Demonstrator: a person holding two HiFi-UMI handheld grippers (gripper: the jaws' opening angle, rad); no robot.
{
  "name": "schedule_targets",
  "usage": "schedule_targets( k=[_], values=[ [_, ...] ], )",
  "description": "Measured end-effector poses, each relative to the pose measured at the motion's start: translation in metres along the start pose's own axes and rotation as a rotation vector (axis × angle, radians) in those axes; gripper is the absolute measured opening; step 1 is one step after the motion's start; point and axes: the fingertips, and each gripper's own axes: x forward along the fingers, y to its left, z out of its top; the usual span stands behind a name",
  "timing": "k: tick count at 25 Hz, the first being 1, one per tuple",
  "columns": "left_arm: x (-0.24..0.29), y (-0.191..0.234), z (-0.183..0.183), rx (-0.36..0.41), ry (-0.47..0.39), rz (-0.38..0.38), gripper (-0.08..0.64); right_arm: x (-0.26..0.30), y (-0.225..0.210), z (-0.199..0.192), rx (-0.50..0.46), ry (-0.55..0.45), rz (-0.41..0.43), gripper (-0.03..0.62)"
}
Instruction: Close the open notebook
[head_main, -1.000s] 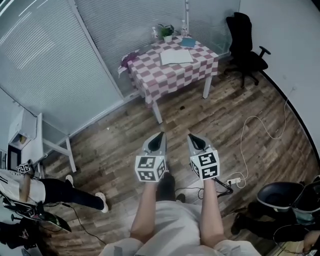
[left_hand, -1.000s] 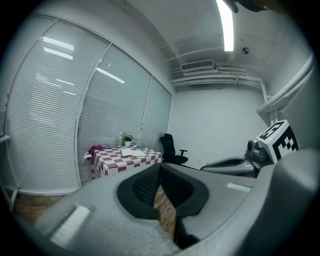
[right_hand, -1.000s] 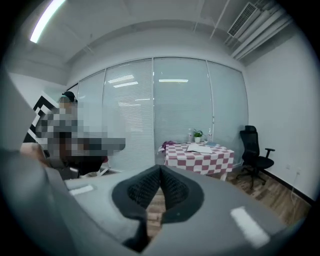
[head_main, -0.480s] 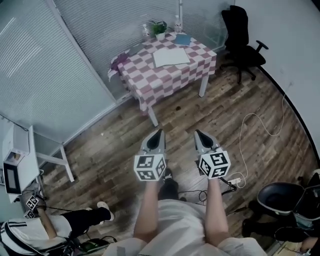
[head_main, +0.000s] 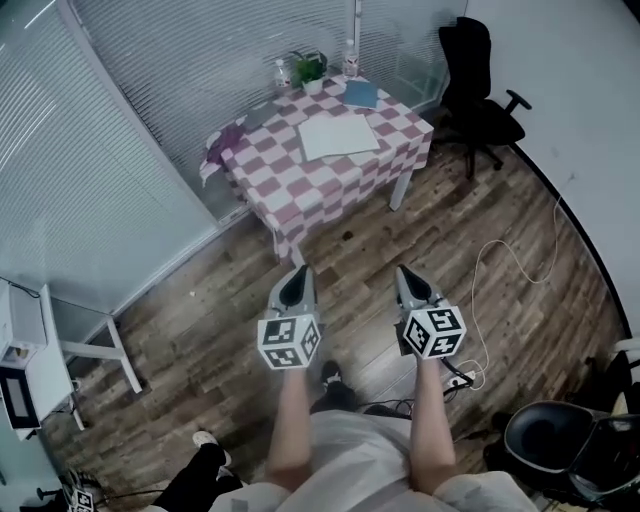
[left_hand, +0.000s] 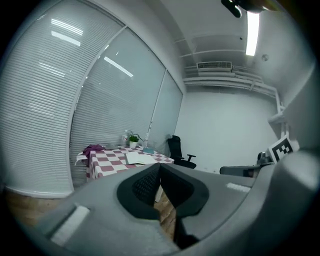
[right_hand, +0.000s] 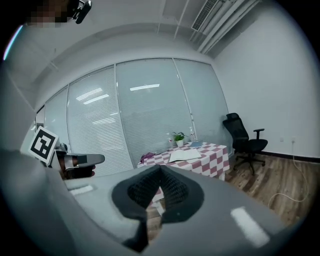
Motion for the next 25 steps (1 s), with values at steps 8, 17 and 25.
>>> schedule_targets(
  k=[8, 17, 25],
  values=[
    [0.042, 0.03, -0.001, -0.023, 0.037, -0.017, 0.009, 0.047, -0.01, 0.002, 0.011, 0.038, -0.007, 0.0],
    [0.09, 0.044, 0.011, -0.008, 0.05, 0.001, 0.009, 0.11, -0.026, 0.022, 0.004, 0.038, 0.053, 0.0],
    [0.164, 0.055, 0.07, 0.035, -0.024, 0.074, 0.009, 0.191, -0.054, 0.085, -0.056, -0.014, 0.172, 0.0]
  ],
)
